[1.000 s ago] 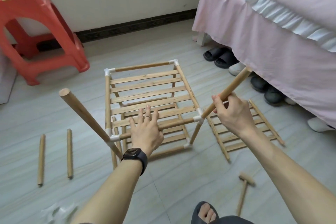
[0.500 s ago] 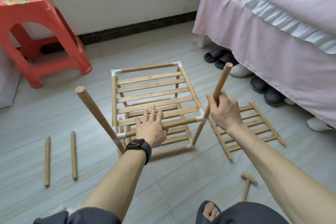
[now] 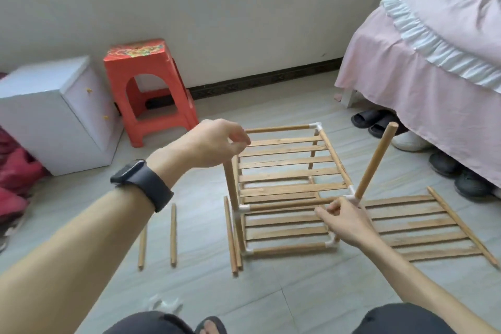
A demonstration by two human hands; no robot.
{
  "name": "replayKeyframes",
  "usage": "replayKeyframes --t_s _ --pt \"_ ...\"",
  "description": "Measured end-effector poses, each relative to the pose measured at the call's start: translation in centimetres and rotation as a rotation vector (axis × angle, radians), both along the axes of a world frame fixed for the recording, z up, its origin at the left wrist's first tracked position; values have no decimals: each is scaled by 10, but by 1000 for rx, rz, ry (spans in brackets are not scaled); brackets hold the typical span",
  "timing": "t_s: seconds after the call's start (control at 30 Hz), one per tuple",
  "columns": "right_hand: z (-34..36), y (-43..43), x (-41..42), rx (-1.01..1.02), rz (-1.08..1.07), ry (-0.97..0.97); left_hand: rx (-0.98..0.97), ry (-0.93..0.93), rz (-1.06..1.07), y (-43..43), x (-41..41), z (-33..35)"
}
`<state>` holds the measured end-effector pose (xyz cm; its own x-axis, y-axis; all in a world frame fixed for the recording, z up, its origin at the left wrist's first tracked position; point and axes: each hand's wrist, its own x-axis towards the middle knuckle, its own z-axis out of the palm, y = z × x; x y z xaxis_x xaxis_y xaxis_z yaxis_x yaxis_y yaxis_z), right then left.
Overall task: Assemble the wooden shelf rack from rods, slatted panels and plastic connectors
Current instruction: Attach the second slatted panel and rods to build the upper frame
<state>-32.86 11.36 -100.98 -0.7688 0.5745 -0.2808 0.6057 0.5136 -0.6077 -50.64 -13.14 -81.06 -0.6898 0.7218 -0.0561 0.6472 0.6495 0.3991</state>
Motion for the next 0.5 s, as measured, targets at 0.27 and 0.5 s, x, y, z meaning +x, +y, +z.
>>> replayKeyframes --t_s 0.27,0.5 --pt "93 -105 -84 -265 458 256 270 -108 49 -17 0 -20" --pt "84 -88 -54 -21 399 392 390 -449 -60 18 13 -35"
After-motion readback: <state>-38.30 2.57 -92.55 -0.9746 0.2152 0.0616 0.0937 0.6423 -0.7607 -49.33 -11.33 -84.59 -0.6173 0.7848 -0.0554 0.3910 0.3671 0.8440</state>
